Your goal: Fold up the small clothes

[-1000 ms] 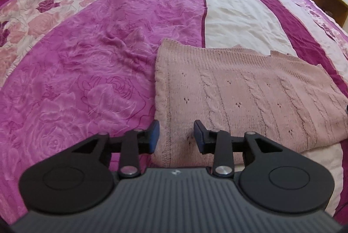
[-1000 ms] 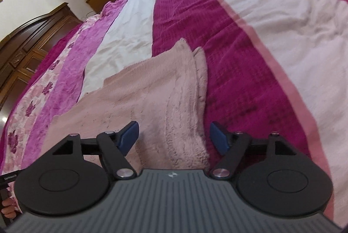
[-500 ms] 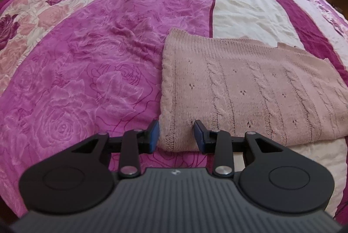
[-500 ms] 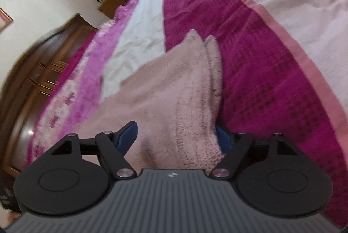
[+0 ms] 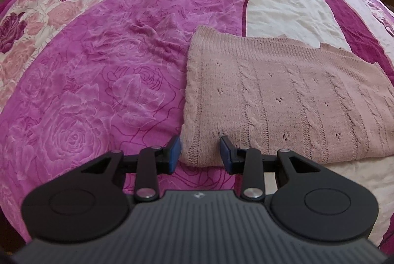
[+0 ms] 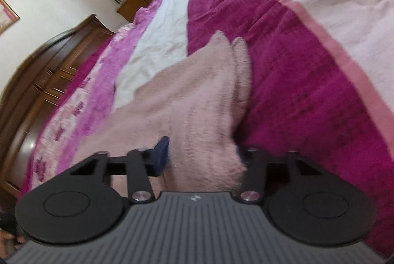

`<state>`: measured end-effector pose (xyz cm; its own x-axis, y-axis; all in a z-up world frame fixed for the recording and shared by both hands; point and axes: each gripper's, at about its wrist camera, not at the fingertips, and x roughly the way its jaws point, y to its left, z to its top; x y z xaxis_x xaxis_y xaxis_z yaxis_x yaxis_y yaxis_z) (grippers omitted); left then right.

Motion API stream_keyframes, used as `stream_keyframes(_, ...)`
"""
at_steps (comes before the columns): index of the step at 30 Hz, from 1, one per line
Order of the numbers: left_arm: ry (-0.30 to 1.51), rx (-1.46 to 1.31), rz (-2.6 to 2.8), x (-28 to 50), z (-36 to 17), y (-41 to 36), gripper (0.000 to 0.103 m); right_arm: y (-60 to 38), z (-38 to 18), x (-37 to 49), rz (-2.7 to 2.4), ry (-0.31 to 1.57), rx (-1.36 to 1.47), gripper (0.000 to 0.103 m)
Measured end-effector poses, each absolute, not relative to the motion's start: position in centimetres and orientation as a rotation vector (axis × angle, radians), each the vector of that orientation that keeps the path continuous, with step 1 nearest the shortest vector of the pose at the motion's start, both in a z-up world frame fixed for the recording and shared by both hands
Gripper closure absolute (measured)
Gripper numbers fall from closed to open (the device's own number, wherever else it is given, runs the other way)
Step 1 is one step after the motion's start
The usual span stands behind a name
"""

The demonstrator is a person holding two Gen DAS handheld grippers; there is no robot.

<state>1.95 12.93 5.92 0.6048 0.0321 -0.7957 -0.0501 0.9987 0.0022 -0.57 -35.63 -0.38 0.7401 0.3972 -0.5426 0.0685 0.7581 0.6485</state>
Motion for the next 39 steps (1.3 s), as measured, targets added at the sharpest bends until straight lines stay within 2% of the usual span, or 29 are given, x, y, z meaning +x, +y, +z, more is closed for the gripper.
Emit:
stream_keyframes(4, 0.923, -0.013, 0.049, 1.9, 5.8, 12.9, 0.066, -36.6, -1.2, -0.8, 0.213, 0.718, 0.774, 0.055)
stream_keyframes(21, 0.933, -0.007, 0.047, 2.1, 5.5, 12.9, 0.066, -37.1, -1.5, -0.7, 0.231, 0.723, 0.789, 0.055)
stream_keyframes(29, 0.937, 0.002, 0.046, 2.0, 5.4, 13.0, 0.066, -36.5, -0.1, -1.0, 0.223, 0.692, 0.780, 0.068)
stream_keyframes(39, 0.924, 0.004, 0.064, 1.8, 6.2, 13.8, 0.066, -34.1, 4.5, -0.8, 0.274, 0.634, 0.665, 0.070)
